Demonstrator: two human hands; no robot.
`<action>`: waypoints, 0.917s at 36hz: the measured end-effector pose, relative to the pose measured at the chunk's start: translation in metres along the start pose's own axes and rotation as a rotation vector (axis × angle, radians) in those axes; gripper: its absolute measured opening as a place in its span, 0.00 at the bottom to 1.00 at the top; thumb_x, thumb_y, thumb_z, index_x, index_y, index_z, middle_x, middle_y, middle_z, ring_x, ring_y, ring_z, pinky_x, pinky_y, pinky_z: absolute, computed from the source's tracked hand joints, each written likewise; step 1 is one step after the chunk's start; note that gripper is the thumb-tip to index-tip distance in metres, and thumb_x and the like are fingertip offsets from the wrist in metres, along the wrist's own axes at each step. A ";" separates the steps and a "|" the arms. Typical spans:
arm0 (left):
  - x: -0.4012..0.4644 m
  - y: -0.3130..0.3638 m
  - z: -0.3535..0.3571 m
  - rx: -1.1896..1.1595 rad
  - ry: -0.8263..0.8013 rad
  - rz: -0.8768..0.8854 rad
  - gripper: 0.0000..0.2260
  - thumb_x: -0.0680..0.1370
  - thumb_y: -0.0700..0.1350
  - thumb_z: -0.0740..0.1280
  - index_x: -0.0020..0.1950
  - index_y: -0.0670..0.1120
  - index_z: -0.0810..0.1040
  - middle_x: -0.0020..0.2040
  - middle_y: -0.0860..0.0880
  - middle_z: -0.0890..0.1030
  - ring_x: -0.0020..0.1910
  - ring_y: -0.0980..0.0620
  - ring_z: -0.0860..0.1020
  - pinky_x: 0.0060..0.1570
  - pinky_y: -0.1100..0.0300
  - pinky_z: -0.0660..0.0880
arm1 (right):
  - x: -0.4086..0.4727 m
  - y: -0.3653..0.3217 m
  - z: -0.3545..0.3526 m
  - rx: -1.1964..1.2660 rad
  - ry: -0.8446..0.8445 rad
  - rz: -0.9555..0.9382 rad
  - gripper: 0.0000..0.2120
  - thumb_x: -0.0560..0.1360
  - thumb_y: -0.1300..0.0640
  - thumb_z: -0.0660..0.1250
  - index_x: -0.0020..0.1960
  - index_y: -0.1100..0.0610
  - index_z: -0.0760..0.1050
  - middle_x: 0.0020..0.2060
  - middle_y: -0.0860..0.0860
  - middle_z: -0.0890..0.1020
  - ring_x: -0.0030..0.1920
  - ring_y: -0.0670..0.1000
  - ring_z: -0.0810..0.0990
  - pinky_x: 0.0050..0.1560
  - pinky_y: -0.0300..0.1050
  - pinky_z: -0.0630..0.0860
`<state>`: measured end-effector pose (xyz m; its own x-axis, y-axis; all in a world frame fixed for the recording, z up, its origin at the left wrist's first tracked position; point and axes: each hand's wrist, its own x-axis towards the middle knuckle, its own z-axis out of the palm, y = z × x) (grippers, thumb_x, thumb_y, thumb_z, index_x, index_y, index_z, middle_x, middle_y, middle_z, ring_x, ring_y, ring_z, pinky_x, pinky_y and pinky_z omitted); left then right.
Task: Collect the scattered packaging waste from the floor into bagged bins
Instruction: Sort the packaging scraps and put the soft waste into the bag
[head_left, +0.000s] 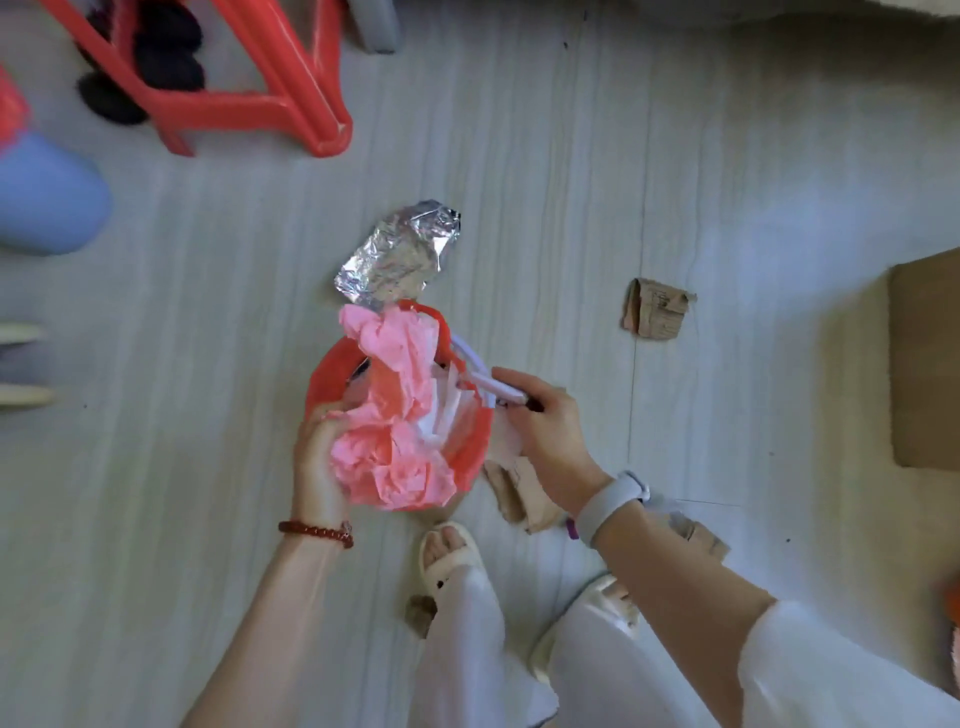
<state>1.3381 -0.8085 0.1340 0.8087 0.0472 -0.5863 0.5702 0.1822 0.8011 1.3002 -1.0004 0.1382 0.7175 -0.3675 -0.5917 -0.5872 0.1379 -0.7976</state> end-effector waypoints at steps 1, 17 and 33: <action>0.006 -0.006 -0.012 0.049 0.013 -0.010 0.25 0.60 0.57 0.74 0.46 0.41 0.75 0.48 0.38 0.77 0.49 0.42 0.76 0.55 0.46 0.72 | 0.004 0.001 0.015 -0.011 -0.017 0.001 0.18 0.72 0.71 0.59 0.52 0.54 0.80 0.47 0.56 0.82 0.41 0.43 0.79 0.42 0.34 0.74; 0.102 -0.102 0.008 0.224 -0.063 -0.136 0.15 0.76 0.33 0.62 0.59 0.47 0.66 0.51 0.48 0.76 0.46 0.56 0.76 0.39 0.73 0.73 | 0.080 0.072 0.077 -0.498 -0.050 -0.225 0.12 0.75 0.64 0.62 0.55 0.56 0.78 0.61 0.51 0.69 0.52 0.39 0.75 0.51 0.29 0.71; 0.100 -0.136 -0.077 1.418 -0.081 0.327 0.44 0.67 0.73 0.53 0.75 0.50 0.47 0.75 0.41 0.46 0.73 0.40 0.44 0.69 0.43 0.48 | 0.103 0.136 0.087 -1.390 -0.445 -0.638 0.37 0.69 0.33 0.55 0.72 0.54 0.63 0.71 0.66 0.61 0.73 0.62 0.53 0.68 0.62 0.55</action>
<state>1.3304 -0.7528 -0.0431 0.9060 -0.1680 -0.3885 -0.0152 -0.9302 0.3666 1.3270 -0.9394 -0.0420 0.8697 0.2868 -0.4017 0.1480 -0.9280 -0.3420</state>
